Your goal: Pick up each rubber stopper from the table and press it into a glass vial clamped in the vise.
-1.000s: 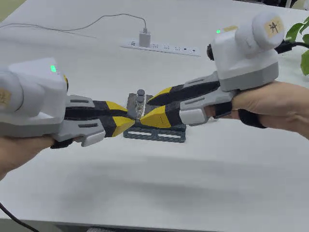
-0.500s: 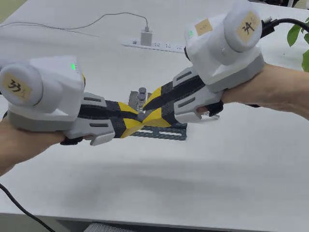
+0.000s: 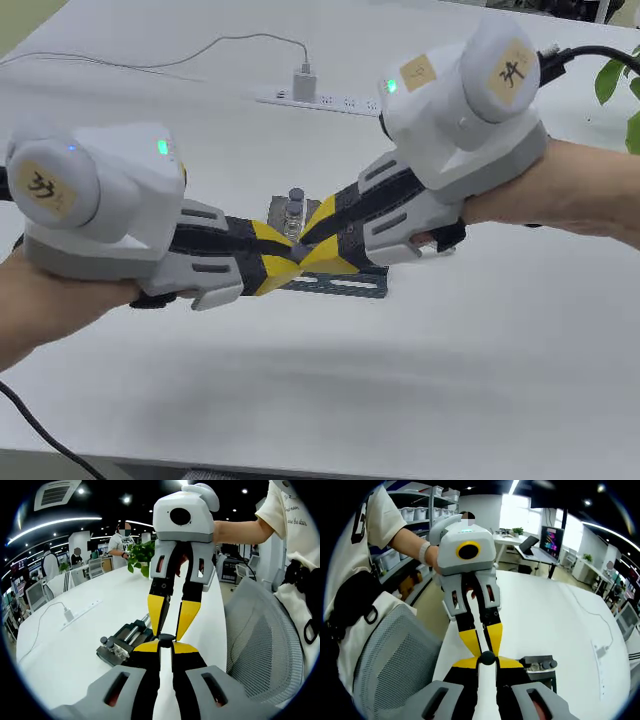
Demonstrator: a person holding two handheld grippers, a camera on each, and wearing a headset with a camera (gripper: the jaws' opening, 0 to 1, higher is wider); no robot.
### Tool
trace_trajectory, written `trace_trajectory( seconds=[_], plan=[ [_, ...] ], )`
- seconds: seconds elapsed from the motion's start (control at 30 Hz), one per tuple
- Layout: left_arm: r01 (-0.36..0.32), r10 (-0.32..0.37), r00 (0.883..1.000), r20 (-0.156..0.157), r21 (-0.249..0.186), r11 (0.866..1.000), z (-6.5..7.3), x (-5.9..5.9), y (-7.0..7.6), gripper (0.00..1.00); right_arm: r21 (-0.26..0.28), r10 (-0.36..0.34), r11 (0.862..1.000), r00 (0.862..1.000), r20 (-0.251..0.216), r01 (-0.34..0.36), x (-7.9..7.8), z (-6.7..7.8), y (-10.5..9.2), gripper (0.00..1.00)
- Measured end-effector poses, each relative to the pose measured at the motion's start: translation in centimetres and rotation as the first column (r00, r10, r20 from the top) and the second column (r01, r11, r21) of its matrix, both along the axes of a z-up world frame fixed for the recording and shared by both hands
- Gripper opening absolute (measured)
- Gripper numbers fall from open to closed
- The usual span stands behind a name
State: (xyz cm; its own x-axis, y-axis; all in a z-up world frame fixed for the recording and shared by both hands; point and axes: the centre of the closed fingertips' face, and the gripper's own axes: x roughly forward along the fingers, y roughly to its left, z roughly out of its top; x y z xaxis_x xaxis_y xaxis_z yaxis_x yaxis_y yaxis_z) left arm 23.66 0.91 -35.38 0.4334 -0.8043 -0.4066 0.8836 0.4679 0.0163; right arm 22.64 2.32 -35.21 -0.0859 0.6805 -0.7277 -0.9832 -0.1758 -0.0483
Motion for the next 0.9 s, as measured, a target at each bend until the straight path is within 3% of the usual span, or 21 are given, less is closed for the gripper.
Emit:
trace_trajectory(
  seconds=[0.33, 0.47, 0.63, 0.9],
  plan=[
    [-0.016, 0.016, 1.000, -0.011, 0.021, 1.000, -0.04, -0.33, 0.11, 0.04, -0.037, 0.022, 0.999, 0.999, 0.028, -0.021, -0.27, -0.08, 0.17, 0.08],
    [-0.003, 0.001, 1.000, 0.026, 0.081, 0.997, -0.05, -0.38, -0.03, 0.04, -0.043, 0.035, 0.999, 0.999, 0.034, -0.034, -0.34, -0.04, 0.11, 0.08],
    [0.023, -0.045, 0.993, 0.110, 0.198, 0.980, 0.00, -0.07, 0.05, 0.04, -0.042, 0.025, 0.999, 1.000, 0.003, -0.024, -0.16, 0.13, -0.01, 0.07],
    [0.027, -0.045, 0.994, 0.094, 0.188, 0.982, 0.16, 0.19, -0.18, 0.04, -0.044, 0.012, 0.999, 1.000, 0.000, -0.012, 0.21, 0.31, -0.19, 0.07]
  ],
)
